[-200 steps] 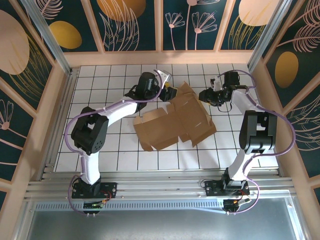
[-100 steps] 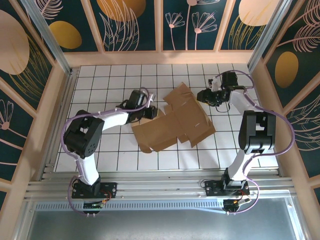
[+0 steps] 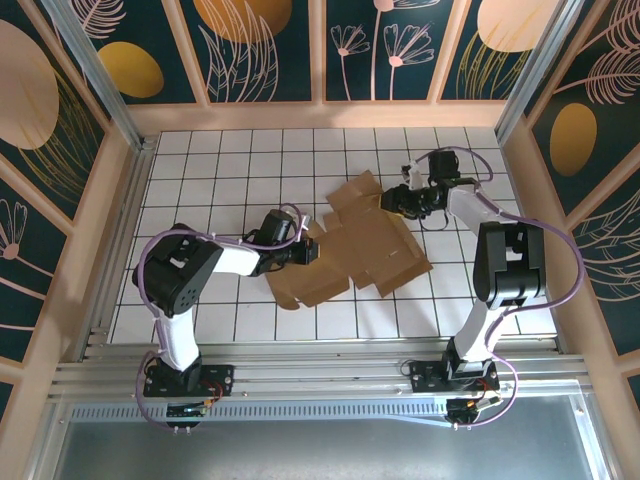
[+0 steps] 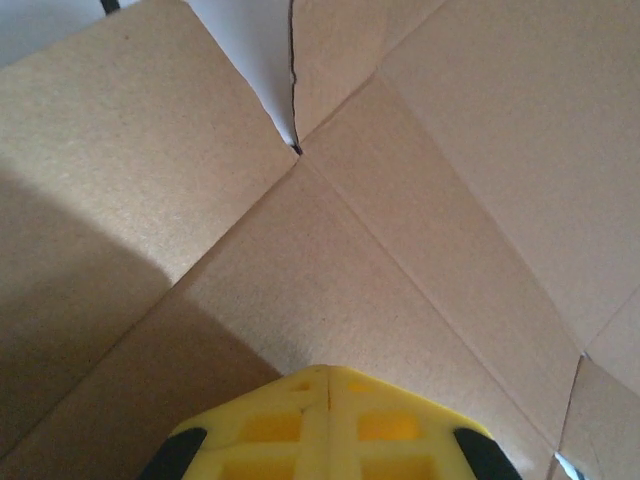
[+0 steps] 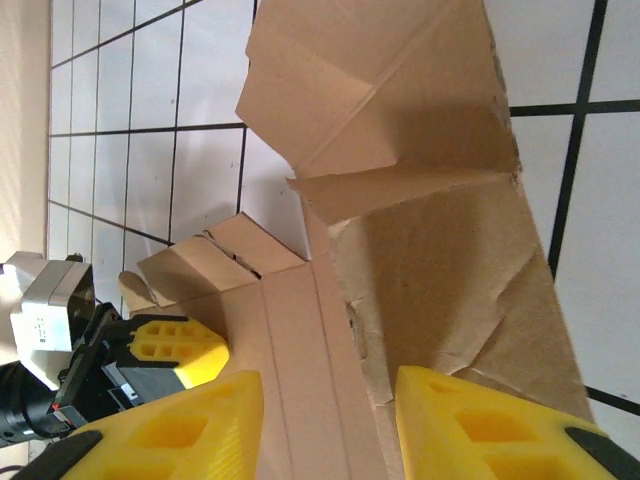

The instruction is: Fold the paper box

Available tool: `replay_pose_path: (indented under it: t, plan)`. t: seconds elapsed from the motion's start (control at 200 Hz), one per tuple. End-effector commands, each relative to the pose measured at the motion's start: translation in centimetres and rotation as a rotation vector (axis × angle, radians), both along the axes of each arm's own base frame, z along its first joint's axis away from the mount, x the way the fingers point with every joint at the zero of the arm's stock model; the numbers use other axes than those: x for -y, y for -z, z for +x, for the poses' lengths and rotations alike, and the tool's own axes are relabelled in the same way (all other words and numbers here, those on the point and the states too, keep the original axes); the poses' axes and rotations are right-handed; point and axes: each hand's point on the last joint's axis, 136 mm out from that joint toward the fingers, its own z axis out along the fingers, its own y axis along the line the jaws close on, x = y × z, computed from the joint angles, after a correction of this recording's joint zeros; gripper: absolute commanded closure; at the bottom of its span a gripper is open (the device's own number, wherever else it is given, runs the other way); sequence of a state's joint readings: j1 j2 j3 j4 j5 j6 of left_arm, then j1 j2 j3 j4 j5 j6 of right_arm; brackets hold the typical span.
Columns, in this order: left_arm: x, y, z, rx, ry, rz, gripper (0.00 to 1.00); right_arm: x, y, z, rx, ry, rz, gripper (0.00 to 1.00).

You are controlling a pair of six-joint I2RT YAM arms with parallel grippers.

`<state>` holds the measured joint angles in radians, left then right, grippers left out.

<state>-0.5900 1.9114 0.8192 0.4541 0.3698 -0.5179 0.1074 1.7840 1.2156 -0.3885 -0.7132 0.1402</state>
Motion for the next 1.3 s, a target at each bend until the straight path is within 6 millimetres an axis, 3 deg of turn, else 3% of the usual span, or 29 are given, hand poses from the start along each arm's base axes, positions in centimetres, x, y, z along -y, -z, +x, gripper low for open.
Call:
replay_pose_path:
  t: [0.0,0.065,0.15,0.22,0.275,0.41,0.526,0.611,0.791,1.046,1.196,1.291]
  plan:
    - [-0.8,4.0,-0.6,-0.06,-0.045,0.027,1.0,-2.1,-0.6,-1.8,-0.02,-0.045,0.073,0.6]
    - [-0.9,4.4,-0.5,-0.058,-0.045,0.036,1.0,-1.8,-2.1,-1.2,0.03,-0.008,0.089,0.6]
    - [-1.0,4.7,-0.5,-0.051,-0.039,0.05,1.0,-0.6,-5.7,0.1,0.158,0.05,0.122,0.6]
    - [-1.0,5.0,-0.6,-0.042,-0.026,0.059,1.0,1.7,-7.2,1.1,0.219,0.113,0.102,0.58]
    - [-1.0,5.1,-0.4,-0.033,-0.021,0.069,1.0,3.9,-7.2,1.8,0.223,0.164,0.093,0.55]
    - [-1.0,5.4,-0.2,-0.017,-0.009,0.085,1.0,10.7,-3.9,2.6,0.148,0.307,0.017,0.35]
    - [-0.6,5.4,-0.1,-0.019,0.006,0.076,1.0,11.7,-1.0,1.4,0.047,0.277,0.098,0.29]
    - [-0.5,5.5,0.0,-0.02,0.006,0.076,1.0,12.0,1.1,0.7,-0.009,0.308,0.113,0.3]
    - [-0.4,5.3,0.1,-0.017,0.012,0.076,1.0,15.4,5.9,-0.1,-0.126,0.466,-0.046,0.45]
    - [-0.4,5.3,0.0,-0.013,0.02,0.081,1.0,15.4,8.1,-0.5,-0.17,0.467,-0.086,0.54]
    - [-0.2,5.3,0.0,-0.016,0.023,0.071,1.0,13.2,9.5,-0.9,-0.19,0.371,-0.136,0.56]
    - [-0.1,5.4,-0.1,-0.018,0.029,0.067,1.0,11.7,9.7,-0.9,-0.186,0.334,-0.11,0.62]
